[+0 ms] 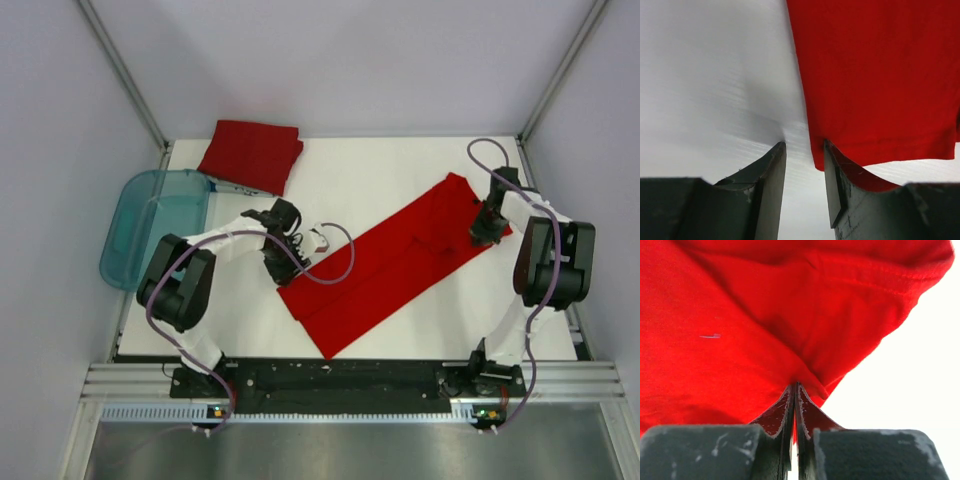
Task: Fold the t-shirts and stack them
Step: Rotate the tshirt 90 degrees
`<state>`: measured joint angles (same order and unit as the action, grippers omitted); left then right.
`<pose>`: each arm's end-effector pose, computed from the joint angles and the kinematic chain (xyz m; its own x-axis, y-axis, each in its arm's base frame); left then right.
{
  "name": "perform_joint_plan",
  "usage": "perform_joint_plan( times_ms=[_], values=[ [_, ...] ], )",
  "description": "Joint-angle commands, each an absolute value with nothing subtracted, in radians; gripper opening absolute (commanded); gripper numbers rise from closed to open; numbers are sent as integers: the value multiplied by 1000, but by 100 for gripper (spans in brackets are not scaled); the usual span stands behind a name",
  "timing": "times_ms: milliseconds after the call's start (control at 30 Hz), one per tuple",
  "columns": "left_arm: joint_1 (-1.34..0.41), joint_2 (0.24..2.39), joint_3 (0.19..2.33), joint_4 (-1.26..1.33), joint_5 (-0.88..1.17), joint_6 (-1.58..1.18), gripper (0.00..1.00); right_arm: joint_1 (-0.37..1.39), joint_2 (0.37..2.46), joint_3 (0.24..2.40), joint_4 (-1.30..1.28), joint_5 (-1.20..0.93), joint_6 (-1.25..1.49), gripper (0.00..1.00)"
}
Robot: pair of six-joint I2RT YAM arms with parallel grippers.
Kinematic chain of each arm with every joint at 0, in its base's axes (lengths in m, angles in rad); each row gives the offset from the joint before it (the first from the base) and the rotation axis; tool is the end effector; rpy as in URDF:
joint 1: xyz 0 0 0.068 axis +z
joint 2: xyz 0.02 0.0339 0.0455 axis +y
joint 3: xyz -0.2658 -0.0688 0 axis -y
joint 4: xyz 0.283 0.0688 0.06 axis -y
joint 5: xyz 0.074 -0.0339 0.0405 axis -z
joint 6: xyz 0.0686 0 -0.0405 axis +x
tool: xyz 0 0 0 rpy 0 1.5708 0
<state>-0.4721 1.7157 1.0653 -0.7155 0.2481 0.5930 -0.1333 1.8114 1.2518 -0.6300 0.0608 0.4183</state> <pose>0.3027 -0.1735 0.1153 -0.4519 0.8390 -0.3031 0.8898 0.4483 -0.0857 0.4039 -0.0584 0.1400 -0.7777 0.5134 -0.3629 0.5154 0.8511 0.0996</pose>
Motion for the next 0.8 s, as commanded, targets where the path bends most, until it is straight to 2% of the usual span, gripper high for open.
perform_joint_plan(
  times_ms=[0,100,200,333,500,633,700,767],
  values=[
    [-502,1735,1040,-707,238,617,41,-144,1827,1192,-574,51,410,0],
    [-538,1717,965,-745,282,675,42,-140,1934,1284,-577,5,410,0],
    [-584,1657,896,-785,323,713,42,-130,2081,1473,-620,-29,411,0],
    [-652,1591,864,-845,451,732,44,-65,2262,1823,-675,-84,422,0],
    [-710,1519,922,-906,606,756,47,23,2462,2221,-733,-285,402,0],
    [-709,1430,969,-888,549,747,50,26,2329,2171,-732,-226,297,2],
    [-709,1385,966,-818,500,746,55,25,2202,2087,-723,-216,217,10],
    [-709,1361,962,-720,479,755,63,26,2049,1937,-675,-277,148,26]
  ],
)
